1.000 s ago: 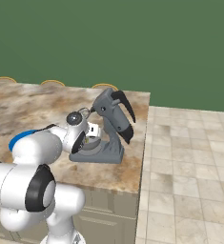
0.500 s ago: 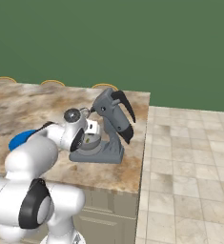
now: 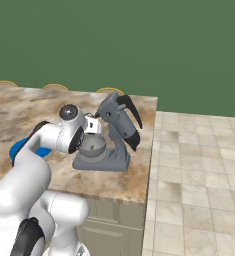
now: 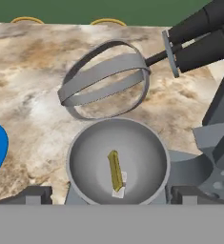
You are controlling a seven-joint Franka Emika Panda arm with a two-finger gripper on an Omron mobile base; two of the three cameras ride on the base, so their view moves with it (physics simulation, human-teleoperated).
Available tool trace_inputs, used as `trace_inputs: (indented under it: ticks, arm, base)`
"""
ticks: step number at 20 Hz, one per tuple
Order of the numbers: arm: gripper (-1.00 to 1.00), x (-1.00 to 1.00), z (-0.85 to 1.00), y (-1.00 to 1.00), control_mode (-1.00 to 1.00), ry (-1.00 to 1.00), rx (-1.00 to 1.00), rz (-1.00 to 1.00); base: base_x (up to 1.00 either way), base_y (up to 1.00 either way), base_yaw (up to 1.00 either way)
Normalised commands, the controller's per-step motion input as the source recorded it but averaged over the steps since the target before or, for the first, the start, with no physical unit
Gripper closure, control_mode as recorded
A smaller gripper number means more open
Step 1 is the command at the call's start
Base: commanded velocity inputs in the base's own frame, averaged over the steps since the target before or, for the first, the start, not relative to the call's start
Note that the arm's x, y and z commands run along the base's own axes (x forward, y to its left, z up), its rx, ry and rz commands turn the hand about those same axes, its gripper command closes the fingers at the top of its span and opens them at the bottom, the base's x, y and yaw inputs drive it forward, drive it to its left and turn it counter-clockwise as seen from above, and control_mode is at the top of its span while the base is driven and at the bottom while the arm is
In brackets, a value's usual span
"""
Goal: Add butter and sugar cubes to the stand mixer bowl and then turn on the stand mixer to begin making frosting.
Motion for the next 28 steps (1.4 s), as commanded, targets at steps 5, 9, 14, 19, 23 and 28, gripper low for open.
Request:
trace_inputs:
  ticks: [5, 9, 14, 19, 23, 28]
  arm:
    - [-1.00, -0.12, 0.43, -0.08, -1.00, 0.00, 0.00, 0.02]
    - [-1.00, -0.15, 0.31, -0.09, -1.00, 0.00, 0.00, 0.02]
    - [-1.00, -0.14, 0.07, -0.03, -1.00, 0.00, 0.00, 0.00]
    - [-1.00, -0.11, 0.08, -0.13, -1.00, 0.00, 0.00, 0.01]
    - [-1.00, -0.11, 0.20, -0.40, -1.00, -0.02, 0.00, 0.04]
    - [-1.00, -0.03, 0.49, -0.47, -1.00, -0.04, 0.04, 0.05]
  base:
    - [0.00, 0.00, 0.00]
    - [0.00, 0.00, 0.00]
    - [0.00, 0.00, 0.00]
    - [0.00, 0.00, 0.00]
    - [0.00, 0.00, 0.00]
    - [0.00, 0.00, 0.00]
